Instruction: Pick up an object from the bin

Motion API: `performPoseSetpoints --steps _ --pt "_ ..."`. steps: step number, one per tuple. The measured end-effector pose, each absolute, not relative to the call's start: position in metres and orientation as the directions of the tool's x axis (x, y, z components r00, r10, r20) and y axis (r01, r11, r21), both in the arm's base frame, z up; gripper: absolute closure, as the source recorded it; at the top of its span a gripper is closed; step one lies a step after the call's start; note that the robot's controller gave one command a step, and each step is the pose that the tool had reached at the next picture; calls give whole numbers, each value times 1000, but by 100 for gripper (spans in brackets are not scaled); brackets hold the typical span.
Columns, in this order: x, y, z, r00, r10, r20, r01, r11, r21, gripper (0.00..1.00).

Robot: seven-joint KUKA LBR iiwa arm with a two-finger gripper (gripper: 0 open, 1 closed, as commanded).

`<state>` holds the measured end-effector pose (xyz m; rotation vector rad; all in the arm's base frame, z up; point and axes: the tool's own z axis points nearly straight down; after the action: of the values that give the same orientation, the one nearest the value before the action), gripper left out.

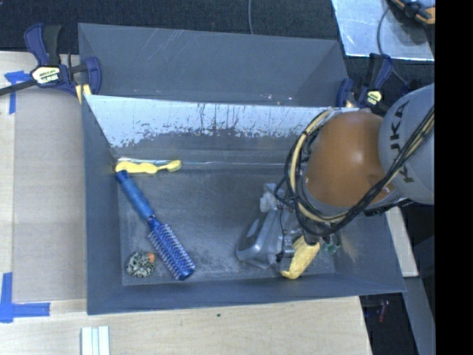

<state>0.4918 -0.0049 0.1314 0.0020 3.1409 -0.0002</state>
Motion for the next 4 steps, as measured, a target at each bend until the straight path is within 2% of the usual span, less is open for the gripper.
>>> performPoseSetpoints --steps 1,2,3,4 --pt "493 -5 135 -1000 1 -5 1 1000 0 0" --pt "498 -17 109 -997 70 -18 70 998 2 0" --pt "488 -25 82 -999 50 -14 50 999 -2 0" --pt "528 40 74 -979 204 -12 204 979 2 100"
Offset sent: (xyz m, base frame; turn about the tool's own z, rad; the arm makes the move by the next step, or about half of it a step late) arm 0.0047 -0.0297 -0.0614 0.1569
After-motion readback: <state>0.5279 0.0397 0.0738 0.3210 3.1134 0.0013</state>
